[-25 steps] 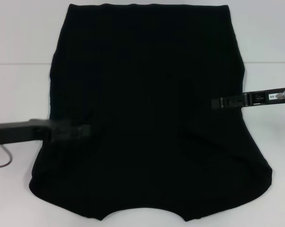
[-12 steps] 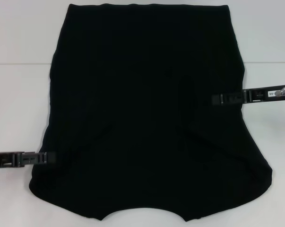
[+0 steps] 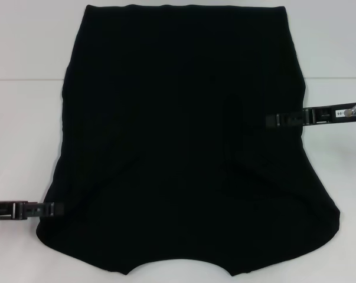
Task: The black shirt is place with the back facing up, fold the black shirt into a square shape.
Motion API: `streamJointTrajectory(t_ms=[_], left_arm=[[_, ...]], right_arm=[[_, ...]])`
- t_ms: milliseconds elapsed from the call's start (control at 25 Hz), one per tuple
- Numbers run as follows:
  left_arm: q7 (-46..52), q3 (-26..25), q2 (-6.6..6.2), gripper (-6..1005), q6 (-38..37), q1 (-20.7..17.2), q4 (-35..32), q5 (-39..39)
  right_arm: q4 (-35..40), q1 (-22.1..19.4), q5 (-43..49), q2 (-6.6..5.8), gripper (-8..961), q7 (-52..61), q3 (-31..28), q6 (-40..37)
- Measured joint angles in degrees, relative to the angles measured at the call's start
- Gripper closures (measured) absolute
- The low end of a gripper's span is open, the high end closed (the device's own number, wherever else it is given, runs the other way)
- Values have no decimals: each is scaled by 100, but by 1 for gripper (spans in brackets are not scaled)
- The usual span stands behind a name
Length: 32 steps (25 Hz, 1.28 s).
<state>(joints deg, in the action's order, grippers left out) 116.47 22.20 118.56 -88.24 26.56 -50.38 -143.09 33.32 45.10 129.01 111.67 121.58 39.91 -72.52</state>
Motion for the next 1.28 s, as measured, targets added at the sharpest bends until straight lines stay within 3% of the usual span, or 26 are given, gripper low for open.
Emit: streamJointTrajectory(t_ms=[280, 1240, 1280], left_arm=[[19, -2, -3, 100, 100, 41, 49, -212], [34, -66, -22, 978, 95, 51, 81, -216], [34, -64, -22, 979, 92, 51, 81, -220]], right_arm=[[21, 8, 1, -6, 179, 9, -9, 3], [14, -160, 28, -44, 178, 91, -9, -48], [19, -185, 22, -48, 178, 92, -18, -50]])
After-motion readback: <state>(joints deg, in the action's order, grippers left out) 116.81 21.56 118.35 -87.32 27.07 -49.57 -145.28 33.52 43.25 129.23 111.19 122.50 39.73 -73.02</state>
